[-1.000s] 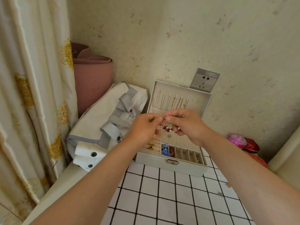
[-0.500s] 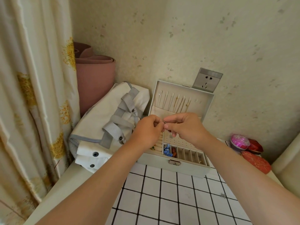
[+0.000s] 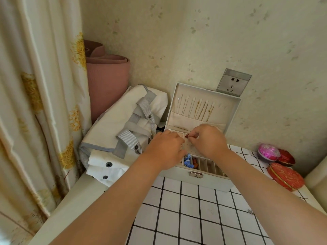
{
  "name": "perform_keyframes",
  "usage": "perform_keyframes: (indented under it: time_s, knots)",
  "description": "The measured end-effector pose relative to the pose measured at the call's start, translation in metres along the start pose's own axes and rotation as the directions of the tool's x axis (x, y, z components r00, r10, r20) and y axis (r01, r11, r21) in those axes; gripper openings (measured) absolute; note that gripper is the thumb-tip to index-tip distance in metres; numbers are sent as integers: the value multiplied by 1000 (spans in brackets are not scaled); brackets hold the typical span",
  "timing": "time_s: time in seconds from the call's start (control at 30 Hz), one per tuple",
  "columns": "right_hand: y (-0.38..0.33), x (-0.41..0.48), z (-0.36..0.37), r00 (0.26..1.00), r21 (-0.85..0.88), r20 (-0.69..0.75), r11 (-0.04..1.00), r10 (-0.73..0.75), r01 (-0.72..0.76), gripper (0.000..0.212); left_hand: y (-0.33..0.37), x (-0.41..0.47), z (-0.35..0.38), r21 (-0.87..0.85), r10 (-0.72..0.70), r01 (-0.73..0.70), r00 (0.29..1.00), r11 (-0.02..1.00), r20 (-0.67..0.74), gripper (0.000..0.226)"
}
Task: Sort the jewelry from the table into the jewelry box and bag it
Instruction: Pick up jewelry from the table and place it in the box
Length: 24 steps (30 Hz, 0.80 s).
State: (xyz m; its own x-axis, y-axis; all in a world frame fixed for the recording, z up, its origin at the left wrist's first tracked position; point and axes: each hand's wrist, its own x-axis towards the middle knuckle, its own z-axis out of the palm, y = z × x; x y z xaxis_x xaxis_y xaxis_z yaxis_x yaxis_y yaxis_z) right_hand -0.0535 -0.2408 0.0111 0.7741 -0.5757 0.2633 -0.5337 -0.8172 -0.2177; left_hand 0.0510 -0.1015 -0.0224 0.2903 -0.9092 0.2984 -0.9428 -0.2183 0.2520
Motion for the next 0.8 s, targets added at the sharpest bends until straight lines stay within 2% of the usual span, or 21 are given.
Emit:
perform_keyframes:
  time_s: [0.13, 0.3, 0.5, 0.63, 0.8]
  knots:
    - [-4, 7, 4, 998, -70, 54, 997, 20, -16, 14, 1, 1, 2, -6, -2, 3, 999, 1000, 46, 45]
    - [-5, 8, 8, 999, -150, 36, 989, -5, 11, 15, 1, 0, 1, 2, -31, 31, 996, 1000, 82, 46]
    - [5, 2, 15, 998, -84, -32, 995, -63, 60, 8, 2, 0, -1, -26, -45, 48, 993, 999, 109, 45]
    - [12, 1, 14, 994, -25, -19, 994, -108, 108, 9, 3, 0, -1, -25, -47, 51, 991, 998, 123, 45]
    - [9, -1, 13, 989, -50, 5, 988, -147, 147, 13, 4, -1, -1, -44, -48, 54, 992, 998, 118, 43]
